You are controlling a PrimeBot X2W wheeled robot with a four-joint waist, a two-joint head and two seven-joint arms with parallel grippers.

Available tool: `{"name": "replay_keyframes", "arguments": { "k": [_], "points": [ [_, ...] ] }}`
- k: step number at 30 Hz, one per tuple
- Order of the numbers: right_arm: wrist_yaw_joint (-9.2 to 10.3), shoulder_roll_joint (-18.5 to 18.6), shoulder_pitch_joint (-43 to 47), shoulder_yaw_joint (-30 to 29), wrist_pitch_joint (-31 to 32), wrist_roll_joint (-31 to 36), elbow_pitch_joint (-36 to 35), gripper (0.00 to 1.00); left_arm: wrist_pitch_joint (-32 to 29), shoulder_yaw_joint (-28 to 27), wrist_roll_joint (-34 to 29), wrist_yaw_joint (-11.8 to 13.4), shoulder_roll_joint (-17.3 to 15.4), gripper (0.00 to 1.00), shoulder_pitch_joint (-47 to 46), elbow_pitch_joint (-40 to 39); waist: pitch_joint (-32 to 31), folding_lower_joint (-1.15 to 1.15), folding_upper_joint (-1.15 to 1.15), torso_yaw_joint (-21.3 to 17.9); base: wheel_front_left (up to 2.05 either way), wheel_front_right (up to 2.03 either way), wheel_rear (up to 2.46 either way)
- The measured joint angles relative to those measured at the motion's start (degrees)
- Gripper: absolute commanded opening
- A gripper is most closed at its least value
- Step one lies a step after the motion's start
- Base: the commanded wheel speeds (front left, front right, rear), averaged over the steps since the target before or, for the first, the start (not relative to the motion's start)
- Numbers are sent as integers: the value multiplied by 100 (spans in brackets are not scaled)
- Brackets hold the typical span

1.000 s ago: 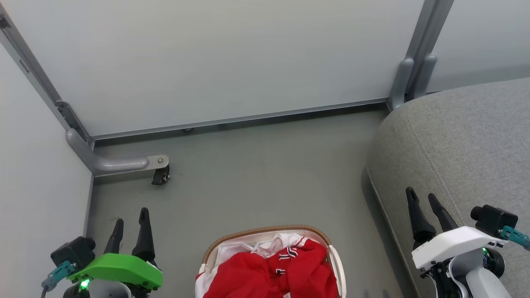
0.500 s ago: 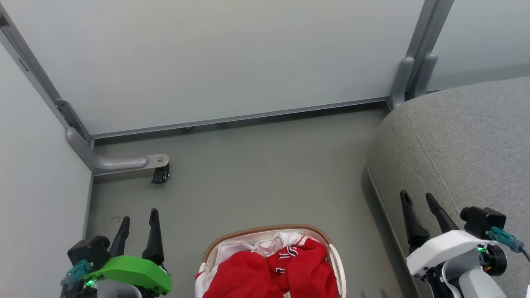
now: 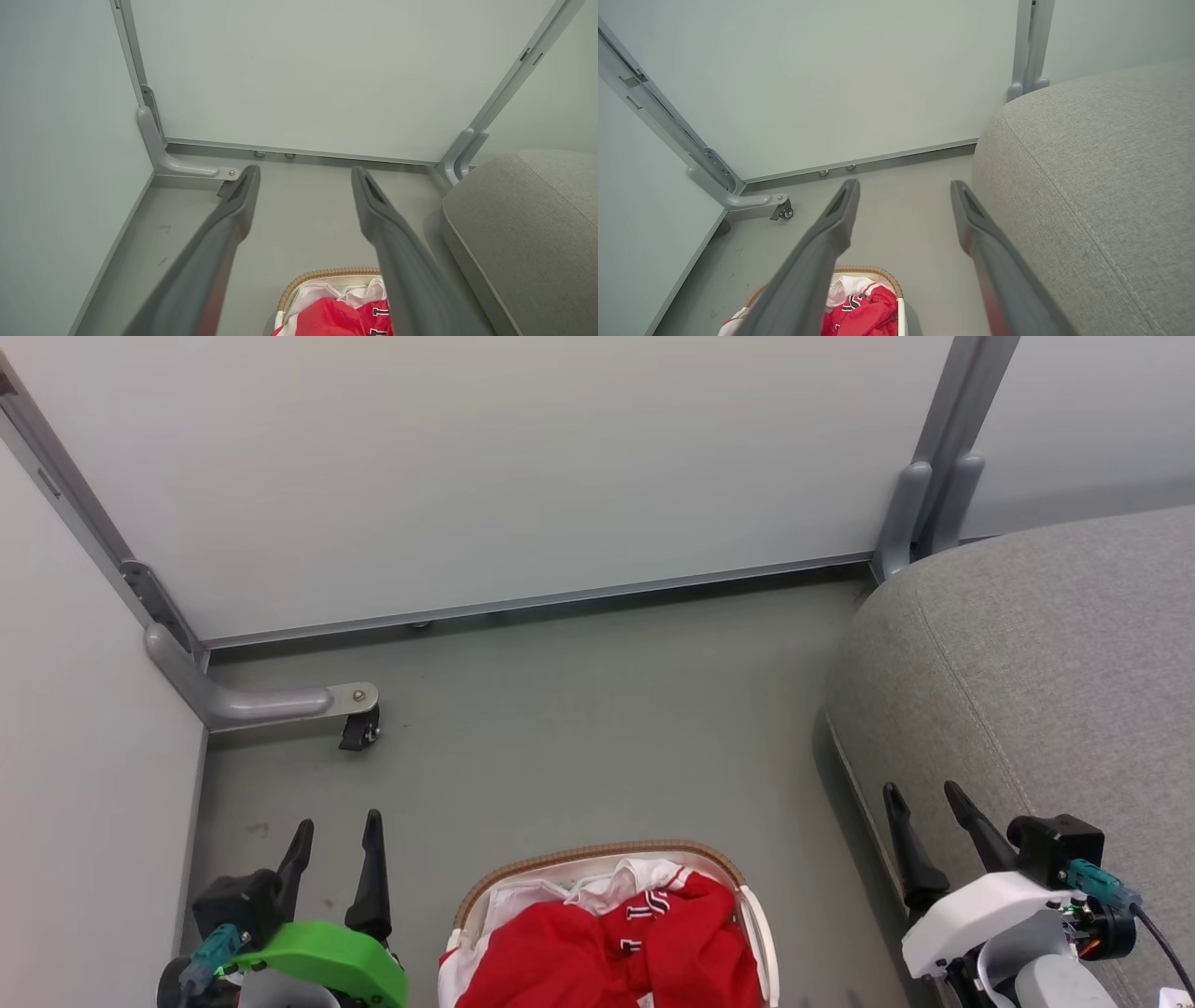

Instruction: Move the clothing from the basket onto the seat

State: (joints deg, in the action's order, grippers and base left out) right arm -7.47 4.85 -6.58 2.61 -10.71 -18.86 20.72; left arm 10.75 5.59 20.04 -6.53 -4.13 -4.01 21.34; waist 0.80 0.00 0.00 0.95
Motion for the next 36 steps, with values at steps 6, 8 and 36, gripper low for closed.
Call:
{"name": "replay_keyframes", "arguments": {
  "k": [6, 8, 36],
  "points": [
    [0, -2, 5, 27, -79, 309, 54, 100, 86, 45, -268, -29, 27, 100, 25, 93, 25, 0, 0, -30, 0, 0, 0],
    [-1, -3, -2, 46, -98, 409, 52, 100, 102, 76, -333, -41, 42, 100, 28, 141, 73, 0, 0, -44, 0, 0, 0],
    [-4, -190, -1535, 530, -404, 1534, -1162, 100, 403, 2104, -769, -81, -886, 100, -2171, 1726, 2560, 0, 0, -850, 0, 0, 0]
  ]
}}
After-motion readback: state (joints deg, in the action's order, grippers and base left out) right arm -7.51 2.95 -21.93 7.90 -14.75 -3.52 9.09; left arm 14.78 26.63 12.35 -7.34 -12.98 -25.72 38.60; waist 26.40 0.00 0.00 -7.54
